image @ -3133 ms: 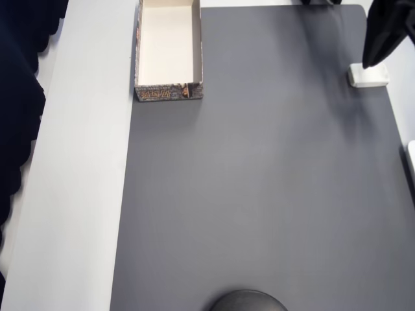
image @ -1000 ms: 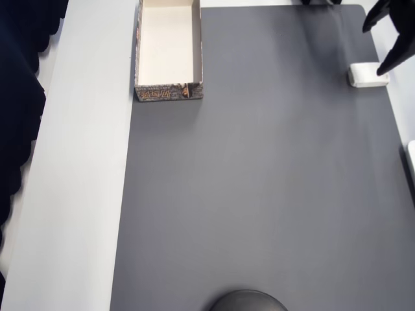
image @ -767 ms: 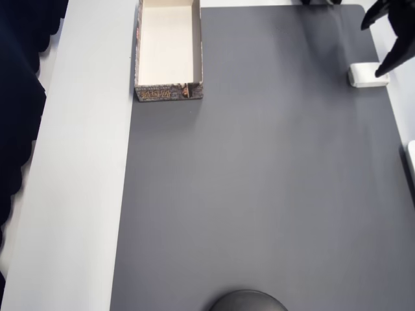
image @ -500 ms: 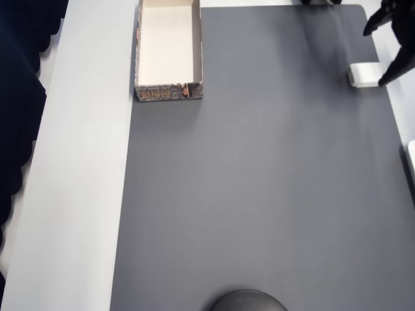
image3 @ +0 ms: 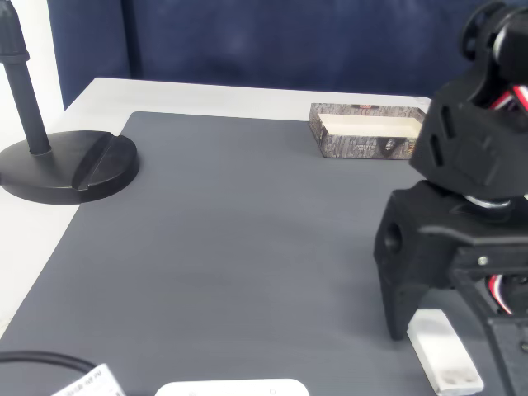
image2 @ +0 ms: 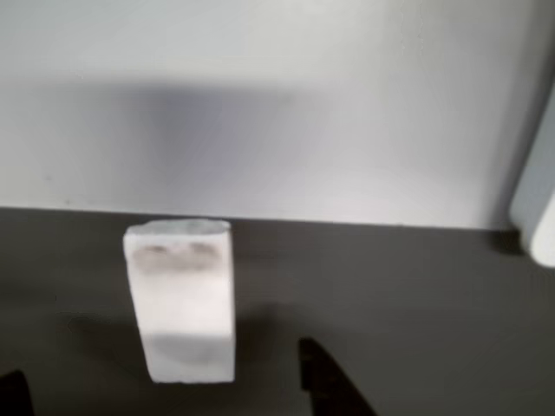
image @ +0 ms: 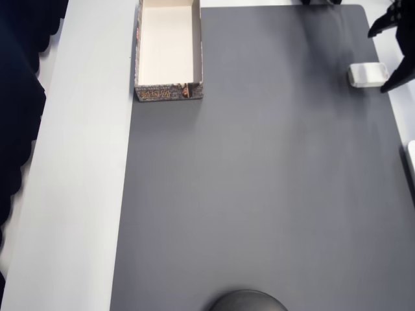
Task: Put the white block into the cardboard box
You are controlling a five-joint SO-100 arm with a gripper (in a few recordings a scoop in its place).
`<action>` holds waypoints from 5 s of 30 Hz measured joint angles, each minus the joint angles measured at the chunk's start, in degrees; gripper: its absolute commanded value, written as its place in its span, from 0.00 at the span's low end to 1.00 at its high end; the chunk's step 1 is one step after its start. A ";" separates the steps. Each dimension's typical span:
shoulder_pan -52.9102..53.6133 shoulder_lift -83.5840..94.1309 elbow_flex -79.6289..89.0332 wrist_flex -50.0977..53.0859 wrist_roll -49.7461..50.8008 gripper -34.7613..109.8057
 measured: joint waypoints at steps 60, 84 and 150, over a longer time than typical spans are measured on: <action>1.32 -3.87 4.39 -3.52 -5.71 0.46; 1.14 -4.04 5.27 -3.43 -6.42 0.40; 3.87 16.44 17.84 -4.39 -17.49 0.23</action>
